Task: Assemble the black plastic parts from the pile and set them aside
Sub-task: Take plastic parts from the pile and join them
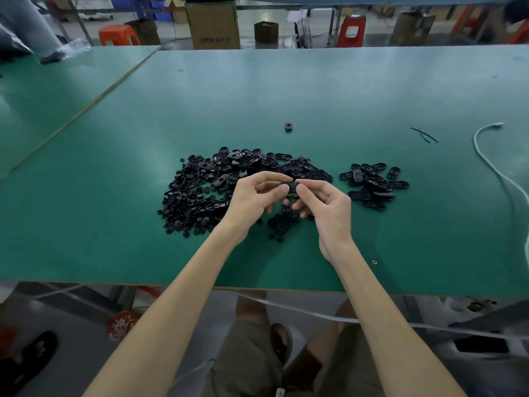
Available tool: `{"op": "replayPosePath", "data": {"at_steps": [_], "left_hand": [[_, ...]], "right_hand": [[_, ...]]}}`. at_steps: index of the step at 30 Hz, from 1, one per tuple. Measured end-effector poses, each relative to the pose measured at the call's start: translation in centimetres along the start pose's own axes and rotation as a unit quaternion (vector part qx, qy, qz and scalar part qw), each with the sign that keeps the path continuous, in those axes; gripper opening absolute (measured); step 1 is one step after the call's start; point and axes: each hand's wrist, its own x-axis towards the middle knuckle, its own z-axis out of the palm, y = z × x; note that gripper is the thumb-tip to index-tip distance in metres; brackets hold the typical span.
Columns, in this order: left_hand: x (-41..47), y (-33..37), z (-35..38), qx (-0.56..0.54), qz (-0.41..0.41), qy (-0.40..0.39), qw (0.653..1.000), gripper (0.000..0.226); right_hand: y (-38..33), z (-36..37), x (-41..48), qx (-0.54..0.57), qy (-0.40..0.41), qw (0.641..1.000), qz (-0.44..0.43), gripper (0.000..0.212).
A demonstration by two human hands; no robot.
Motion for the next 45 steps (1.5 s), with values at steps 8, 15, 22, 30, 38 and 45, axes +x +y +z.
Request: {"op": "replayPosePath", "data": {"at_steps": [8,15,22,30,38,45], "left_hand": [[0.0,-0.7,0.1,-0.16,-0.072,-0.032,0.984,0.026],[-0.2,-1.1,0.3,-0.158,-0.068,-0.035,0.985,0.028],[-0.5,-1.5,0.7,-0.148,-0.034,-0.002,0.988,0.021],[-0.8,-1.6,0.9,-0.107,-0.001,0.033,0.994,0.019],[-0.9,-1.7,1.1,-0.087,0.031,0.042,0.995,0.014],[-1.0,-1.8,1.3,-0.06,0.05,0.058,0.995,0.012]], "right_hand": [[0.1,-0.1,0.0,0.009,0.0,1.0,-0.003,0.008],[0.3,-0.1,0.1,0.004,0.005,1.0,-0.002,0.011],[0.3,-0.1,0.2,0.003,0.003,1.0,0.001,0.011],[0.3,-0.2,0.1,-0.001,-0.01,1.0,-0.005,0.01],[0.3,-0.4,0.1,-0.004,-0.019,1.0,-0.006,0.01],[0.4,-0.3,0.0,-0.009,-0.025,1.0,-0.005,0.01]]}}
